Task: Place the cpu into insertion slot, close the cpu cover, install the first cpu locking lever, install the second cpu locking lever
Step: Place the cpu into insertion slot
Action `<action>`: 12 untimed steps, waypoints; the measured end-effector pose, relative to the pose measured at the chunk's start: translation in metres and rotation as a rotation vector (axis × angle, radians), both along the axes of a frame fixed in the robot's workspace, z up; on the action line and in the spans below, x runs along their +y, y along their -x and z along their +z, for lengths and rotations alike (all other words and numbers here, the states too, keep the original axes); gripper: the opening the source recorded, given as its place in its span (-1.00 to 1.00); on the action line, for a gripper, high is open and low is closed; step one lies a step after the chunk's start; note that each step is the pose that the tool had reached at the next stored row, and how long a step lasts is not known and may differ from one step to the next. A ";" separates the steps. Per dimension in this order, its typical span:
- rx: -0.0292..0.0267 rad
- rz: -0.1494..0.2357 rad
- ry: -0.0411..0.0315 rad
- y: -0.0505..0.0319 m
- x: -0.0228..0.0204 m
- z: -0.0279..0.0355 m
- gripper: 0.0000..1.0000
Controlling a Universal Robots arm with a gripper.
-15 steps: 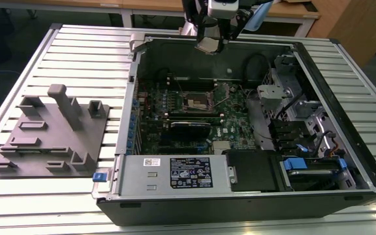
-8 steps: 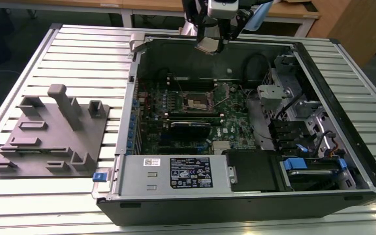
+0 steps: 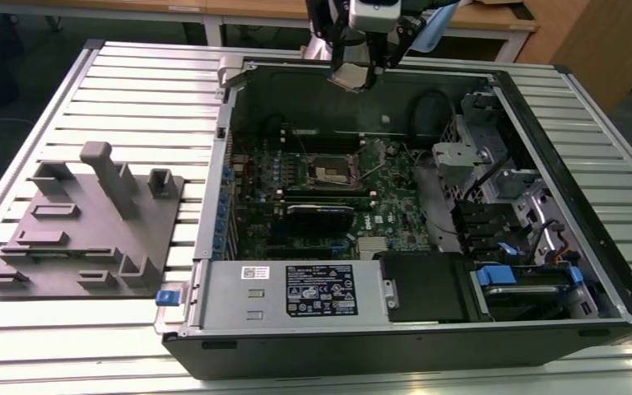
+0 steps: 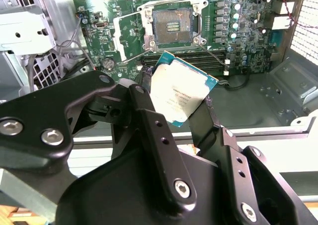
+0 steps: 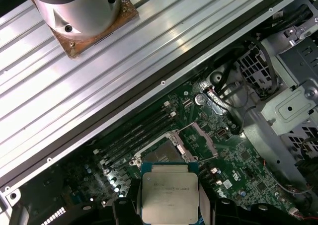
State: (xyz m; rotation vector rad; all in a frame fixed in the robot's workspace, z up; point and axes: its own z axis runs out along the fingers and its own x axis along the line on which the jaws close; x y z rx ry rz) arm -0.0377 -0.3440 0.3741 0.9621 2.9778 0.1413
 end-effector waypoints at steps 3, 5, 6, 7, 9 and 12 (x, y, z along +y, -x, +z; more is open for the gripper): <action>0.0001 -0.017 0.0001 0.0000 -0.0001 0.0000 0.08; 0.0000 -0.024 -0.0001 0.0001 -0.0001 -0.0001 0.08; 0.0000 -0.024 -0.0001 0.0000 -0.0001 -0.0001 0.08; 0.0000 -0.025 -0.0001 0.0000 0.0000 -0.0001 0.08; 0.0000 -0.025 -0.0001 0.0000 0.0000 -0.0001 0.08; 0.0000 -0.025 -0.0001 0.0000 0.0000 -0.0001 0.08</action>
